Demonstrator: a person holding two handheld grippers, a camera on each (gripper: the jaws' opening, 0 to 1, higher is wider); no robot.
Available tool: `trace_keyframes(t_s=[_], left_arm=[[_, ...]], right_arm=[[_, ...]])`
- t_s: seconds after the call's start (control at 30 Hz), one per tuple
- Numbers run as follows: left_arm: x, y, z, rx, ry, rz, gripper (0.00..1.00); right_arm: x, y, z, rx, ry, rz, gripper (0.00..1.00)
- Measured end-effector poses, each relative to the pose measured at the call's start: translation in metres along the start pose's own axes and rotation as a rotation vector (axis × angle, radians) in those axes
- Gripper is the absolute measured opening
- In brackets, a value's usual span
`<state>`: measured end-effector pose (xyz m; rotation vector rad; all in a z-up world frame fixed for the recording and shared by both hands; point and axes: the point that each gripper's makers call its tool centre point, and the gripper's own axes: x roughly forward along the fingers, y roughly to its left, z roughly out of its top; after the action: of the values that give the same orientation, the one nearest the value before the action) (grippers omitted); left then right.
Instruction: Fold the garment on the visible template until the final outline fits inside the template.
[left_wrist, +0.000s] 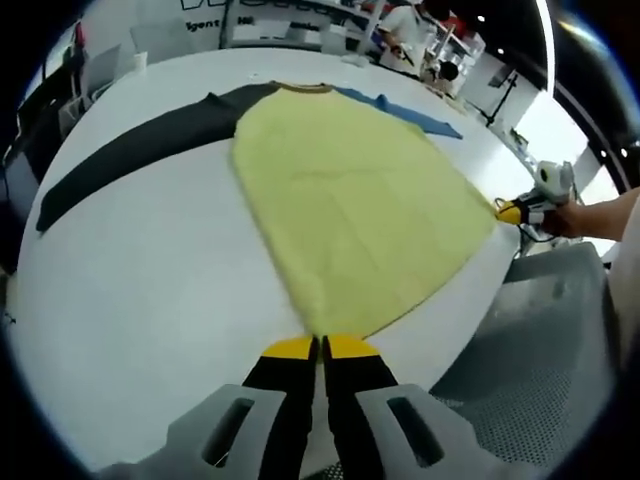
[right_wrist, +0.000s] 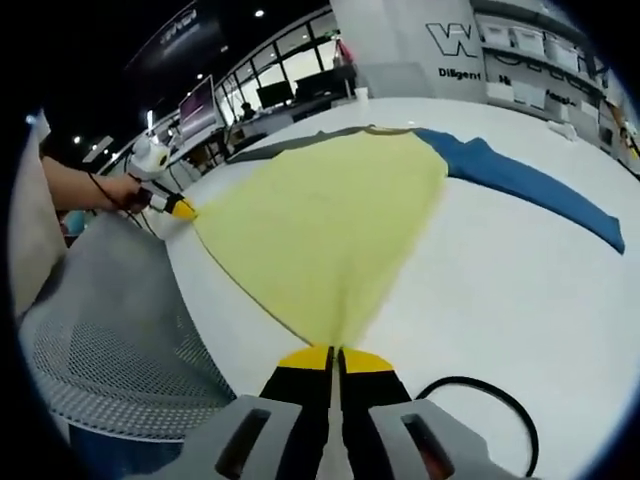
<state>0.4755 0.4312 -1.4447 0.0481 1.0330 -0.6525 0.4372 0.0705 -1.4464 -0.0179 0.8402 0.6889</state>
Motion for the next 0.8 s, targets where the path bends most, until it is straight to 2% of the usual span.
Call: trace_keyframes(t_s=[0.2,0.37,0.47,0.6,0.8], left_arm=[[-0.002,0.002,0.002,0.010,-0.010,-0.001,0.11],[-0.011,0.006,0.014,0.010,-0.039,0.000,0.17],[-0.015,0.011,0.021,0.022,-0.049,0.006,0.17],[-0.020,0.028,0.035,0.014,-0.076,0.039,0.19],[-0.018,0.053,0.066,0.034,-0.096,0.073,0.20]], right_arm=[[0.000,0.000,0.003,0.019,0.018,0.012,0.00],[-0.007,-0.010,0.018,0.048,-0.027,0.000,0.05],[-0.012,-0.025,0.026,0.042,-0.043,-0.031,0.08],[-0.014,-0.056,0.042,0.024,-0.063,-0.084,0.11],[-0.011,-0.091,0.071,-0.015,-0.089,-0.109,0.16]])
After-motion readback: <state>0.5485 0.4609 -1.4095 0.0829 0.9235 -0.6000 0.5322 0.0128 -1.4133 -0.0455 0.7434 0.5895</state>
